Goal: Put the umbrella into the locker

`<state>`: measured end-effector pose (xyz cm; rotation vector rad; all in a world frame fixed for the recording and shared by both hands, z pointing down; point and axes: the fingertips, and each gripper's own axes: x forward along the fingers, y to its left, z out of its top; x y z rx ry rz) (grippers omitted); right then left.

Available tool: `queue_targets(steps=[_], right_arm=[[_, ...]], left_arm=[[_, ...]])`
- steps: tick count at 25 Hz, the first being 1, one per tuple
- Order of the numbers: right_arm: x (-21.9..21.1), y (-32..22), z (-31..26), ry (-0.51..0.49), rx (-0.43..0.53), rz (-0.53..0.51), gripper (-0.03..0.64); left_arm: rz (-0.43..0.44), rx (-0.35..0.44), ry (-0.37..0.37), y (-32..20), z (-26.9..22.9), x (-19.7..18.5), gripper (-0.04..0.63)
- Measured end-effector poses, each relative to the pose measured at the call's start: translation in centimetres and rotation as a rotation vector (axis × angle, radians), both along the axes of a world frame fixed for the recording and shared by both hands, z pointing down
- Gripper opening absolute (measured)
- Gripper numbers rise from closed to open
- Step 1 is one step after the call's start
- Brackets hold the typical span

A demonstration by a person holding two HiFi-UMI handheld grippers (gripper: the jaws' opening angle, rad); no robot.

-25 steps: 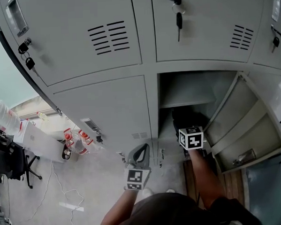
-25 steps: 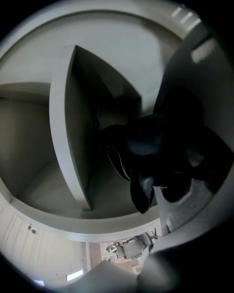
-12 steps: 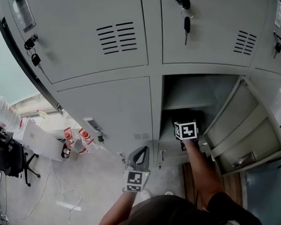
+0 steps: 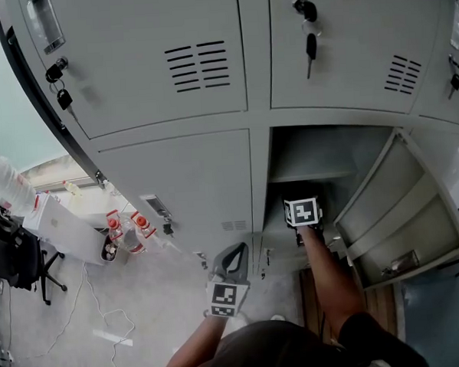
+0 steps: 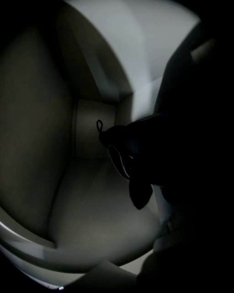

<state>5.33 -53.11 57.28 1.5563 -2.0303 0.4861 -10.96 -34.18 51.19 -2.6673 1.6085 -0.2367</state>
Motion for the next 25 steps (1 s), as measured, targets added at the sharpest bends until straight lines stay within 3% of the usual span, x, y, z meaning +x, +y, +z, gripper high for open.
queue_targets(steps=[12,16,25], right_arm=[[-0.4,-0.4,0.2,-0.070,-0.010,-0.042,0.278],[-0.4,0.2,-1.0,-0.065,0.041,-0.048,0.317],[-0.7,6.8,-6.3,-0.083,0.222,-0.117,0.324]], left_arm=[[-0.006,-0.016,0.035,-0.1,0.4,0.1,0.004],[-0.001,-0.016,0.035,-0.1,0.3,0.2,0.004],[0.000,-0.018,0.044,-0.5,0.2,0.1,0.004]])
